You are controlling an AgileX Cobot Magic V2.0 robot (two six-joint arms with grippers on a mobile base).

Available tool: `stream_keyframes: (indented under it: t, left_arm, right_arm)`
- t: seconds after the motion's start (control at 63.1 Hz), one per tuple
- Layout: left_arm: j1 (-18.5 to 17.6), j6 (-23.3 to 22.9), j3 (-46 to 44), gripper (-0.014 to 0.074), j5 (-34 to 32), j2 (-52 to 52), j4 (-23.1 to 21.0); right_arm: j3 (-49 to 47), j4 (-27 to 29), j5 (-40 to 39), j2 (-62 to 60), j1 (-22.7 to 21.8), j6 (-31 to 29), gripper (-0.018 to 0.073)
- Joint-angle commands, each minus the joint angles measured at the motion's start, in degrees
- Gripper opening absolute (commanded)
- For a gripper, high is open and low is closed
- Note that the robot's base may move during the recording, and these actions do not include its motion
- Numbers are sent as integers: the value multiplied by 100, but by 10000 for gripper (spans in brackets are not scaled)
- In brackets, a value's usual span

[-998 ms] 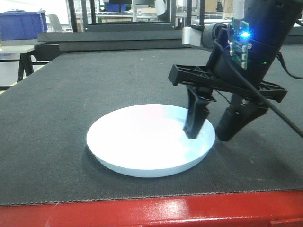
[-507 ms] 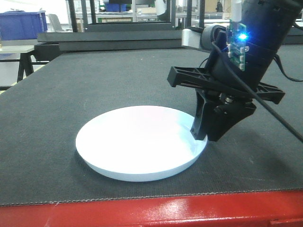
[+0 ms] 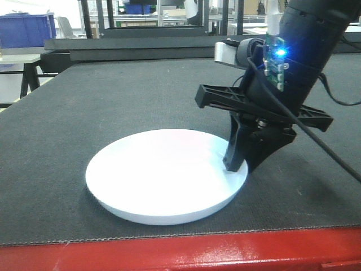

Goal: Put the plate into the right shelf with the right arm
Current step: 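Close the right gripper on the plate rim, then lift the plate up off the table with the right gripper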

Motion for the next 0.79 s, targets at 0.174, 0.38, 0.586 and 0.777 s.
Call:
stream_keyframes:
  t: [0.174, 0.38, 0.586, 0.777]
  left_arm:
    - [-10, -34, 54, -47, -513, -36, 1]
    - [-10, -34, 54, -47, -513, -36, 1]
    - [-10, -34, 54, -47, -513, -36, 1]
    - [-10, -34, 54, -47, -513, -36, 1]
  right_arm:
    - [-135, -74, -42, -462, -7, -51, 55]
    - [-129, -310, -204, -1289, -7, -51, 55]
    - [-118, -700, -267, -2507, -7, -51, 55]
    - [-110, -1220, -293, -3819, -7, -51, 55]
